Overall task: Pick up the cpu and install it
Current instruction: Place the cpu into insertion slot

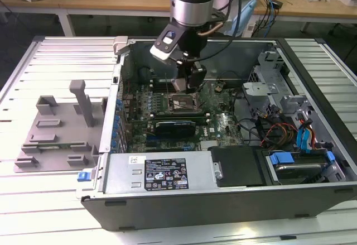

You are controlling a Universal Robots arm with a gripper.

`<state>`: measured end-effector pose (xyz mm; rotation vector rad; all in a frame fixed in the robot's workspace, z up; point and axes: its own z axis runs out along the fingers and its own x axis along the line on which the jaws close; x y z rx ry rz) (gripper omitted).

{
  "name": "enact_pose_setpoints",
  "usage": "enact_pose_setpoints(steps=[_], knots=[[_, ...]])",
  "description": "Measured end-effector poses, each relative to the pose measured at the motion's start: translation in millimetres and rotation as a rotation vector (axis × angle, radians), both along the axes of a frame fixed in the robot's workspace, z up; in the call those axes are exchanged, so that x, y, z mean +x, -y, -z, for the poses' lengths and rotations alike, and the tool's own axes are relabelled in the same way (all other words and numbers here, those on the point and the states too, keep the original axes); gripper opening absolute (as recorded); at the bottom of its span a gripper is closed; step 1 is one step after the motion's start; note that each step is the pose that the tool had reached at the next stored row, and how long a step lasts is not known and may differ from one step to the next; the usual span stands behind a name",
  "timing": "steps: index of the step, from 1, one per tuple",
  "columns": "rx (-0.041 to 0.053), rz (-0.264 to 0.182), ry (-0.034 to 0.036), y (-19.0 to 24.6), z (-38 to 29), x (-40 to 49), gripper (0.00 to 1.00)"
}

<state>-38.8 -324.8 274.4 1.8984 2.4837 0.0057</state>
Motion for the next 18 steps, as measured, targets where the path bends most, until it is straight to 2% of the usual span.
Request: enact_pose_setpoints(steps=[2, 7, 9, 12, 13, 14, 16, 18], knots=[[0.0000, 0.078, 0.0000, 0.0, 0.3, 0.0, 0.55], [0.0000, 0.175, 0.0000, 0.0, 0.7, 0.0, 0.55], [-0.0001, 0.227, 0.0000, 0.0, 0.8, 0.0, 0.55], [0.0001, 0.229, 0.0006, 0.0, 0.9, -0.1, 0.55], [0.0023, 0.229, 0.0178, 0.0, 2.7, -0.6, 0.55], [0.0027, 0.229, 0.0245, 0.0, 3.5, -0.7, 0.55], [0.0011, 0.229, 0.0248, 0.0, 6.8, -0.7, 0.55], [-0.0084, 0.229, 0.0260, 0.0, 10.5, -0.8, 0.55]])
